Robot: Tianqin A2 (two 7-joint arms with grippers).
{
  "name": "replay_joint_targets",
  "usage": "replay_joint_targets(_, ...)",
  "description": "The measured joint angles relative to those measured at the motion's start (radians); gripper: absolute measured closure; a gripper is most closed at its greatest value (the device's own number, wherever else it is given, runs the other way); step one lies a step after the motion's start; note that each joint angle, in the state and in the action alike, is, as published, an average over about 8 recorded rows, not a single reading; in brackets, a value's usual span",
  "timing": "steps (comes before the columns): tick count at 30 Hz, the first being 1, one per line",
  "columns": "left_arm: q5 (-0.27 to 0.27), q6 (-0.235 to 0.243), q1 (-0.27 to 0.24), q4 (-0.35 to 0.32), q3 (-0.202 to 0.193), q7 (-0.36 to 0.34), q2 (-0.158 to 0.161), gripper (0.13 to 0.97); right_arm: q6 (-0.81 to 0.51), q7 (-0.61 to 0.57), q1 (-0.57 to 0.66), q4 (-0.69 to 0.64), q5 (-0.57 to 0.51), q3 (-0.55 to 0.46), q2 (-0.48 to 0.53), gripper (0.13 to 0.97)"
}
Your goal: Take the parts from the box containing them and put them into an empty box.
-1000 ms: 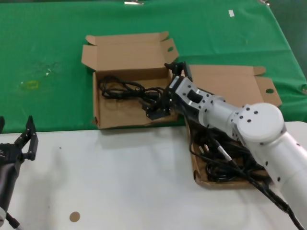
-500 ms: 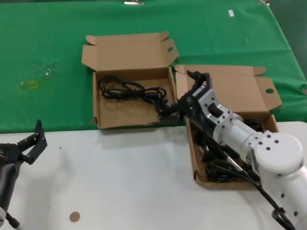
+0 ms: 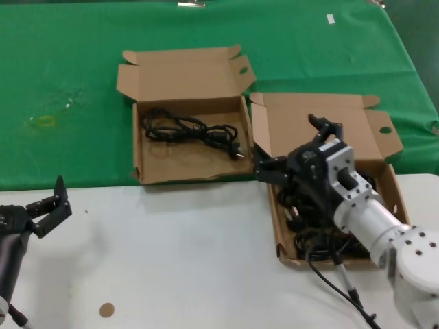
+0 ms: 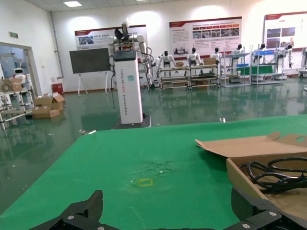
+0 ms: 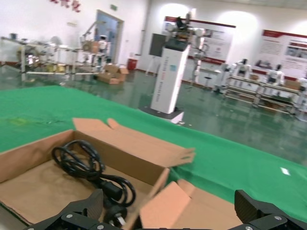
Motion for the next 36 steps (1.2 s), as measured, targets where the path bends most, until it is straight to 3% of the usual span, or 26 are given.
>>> replay_joint_targets(4, 0.0, 0.0, 0.0, 0.0, 0.0, 0.0, 0.0, 0.173, 0.031, 0.013, -0.056, 0.052, 0.026, 0.026, 0.008, 0.129)
replay_joint_targets(20, 0.0, 0.0, 0.0, 0.0, 0.0, 0.0, 0.0, 0.132, 0.145, 0.06, -0.266, 0.245, 0.122, 0.121, 0.038, 0.129)
replay_joint_targets(36, 0.0, 0.0, 0.0, 0.0, 0.0, 0.0, 0.0, 0.132, 0.154, 0.064, -0.283, 0.261, 0.13, 0.129, 0.04, 0.129)
